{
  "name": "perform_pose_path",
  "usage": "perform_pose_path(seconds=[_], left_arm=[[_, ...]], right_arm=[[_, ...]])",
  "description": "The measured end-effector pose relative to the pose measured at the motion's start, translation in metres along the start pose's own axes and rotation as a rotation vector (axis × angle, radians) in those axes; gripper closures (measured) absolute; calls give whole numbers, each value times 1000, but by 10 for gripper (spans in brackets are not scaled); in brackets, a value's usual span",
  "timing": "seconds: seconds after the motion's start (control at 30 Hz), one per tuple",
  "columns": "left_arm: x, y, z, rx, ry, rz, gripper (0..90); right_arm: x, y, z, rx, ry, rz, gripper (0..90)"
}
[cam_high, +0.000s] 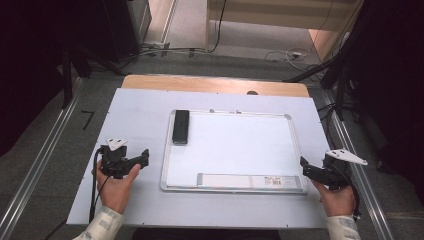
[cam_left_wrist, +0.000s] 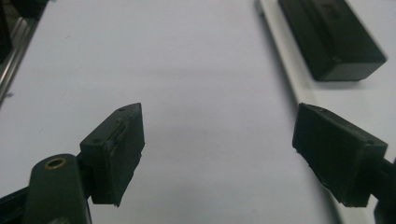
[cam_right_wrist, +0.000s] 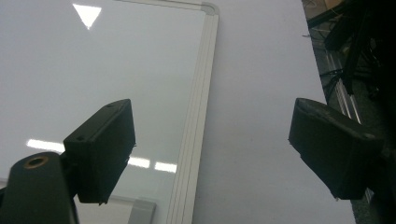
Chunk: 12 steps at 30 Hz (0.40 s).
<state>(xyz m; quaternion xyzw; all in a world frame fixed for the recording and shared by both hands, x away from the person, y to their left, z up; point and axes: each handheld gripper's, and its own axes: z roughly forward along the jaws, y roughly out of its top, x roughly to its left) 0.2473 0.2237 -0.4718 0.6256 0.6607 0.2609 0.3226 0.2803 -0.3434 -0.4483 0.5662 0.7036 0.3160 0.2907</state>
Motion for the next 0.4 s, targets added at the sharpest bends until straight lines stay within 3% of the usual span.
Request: perform_pose_path(seconds=[0.2, 0.4], left_arm=[[19, -8, -5, 0, 29, -35, 175], [27, -12, -5, -7, 44, -48, 175]], right_arm=[[1, 0, 0, -2, 0, -4, 132], [0, 0, 0, 2, -2, 2, 132]])
